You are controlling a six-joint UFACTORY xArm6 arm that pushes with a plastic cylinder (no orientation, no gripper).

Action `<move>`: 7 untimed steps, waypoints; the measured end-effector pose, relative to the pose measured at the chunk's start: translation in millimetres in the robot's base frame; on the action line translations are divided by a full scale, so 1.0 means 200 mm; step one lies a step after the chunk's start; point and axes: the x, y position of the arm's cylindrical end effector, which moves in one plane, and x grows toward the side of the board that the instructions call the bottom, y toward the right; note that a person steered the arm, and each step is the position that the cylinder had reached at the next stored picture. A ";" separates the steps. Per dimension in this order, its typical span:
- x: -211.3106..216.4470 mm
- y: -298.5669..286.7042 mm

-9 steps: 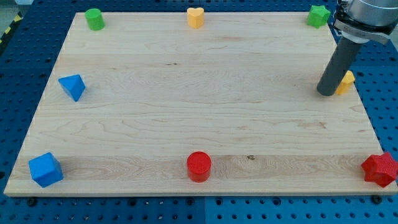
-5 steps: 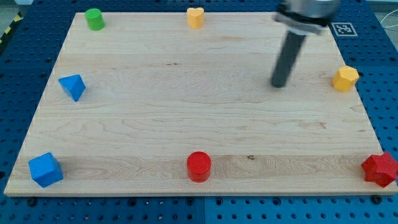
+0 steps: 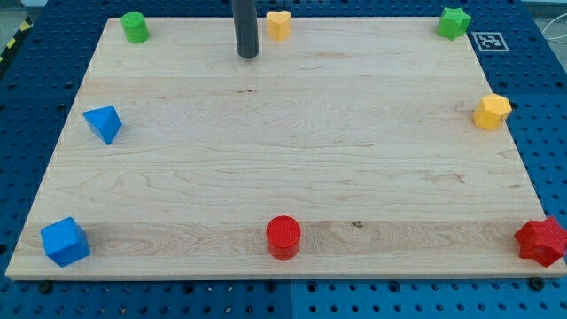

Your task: Move yellow heart a bit right

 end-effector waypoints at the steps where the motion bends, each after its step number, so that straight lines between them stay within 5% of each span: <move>1: -0.14 0.00; 7: -0.36 0.40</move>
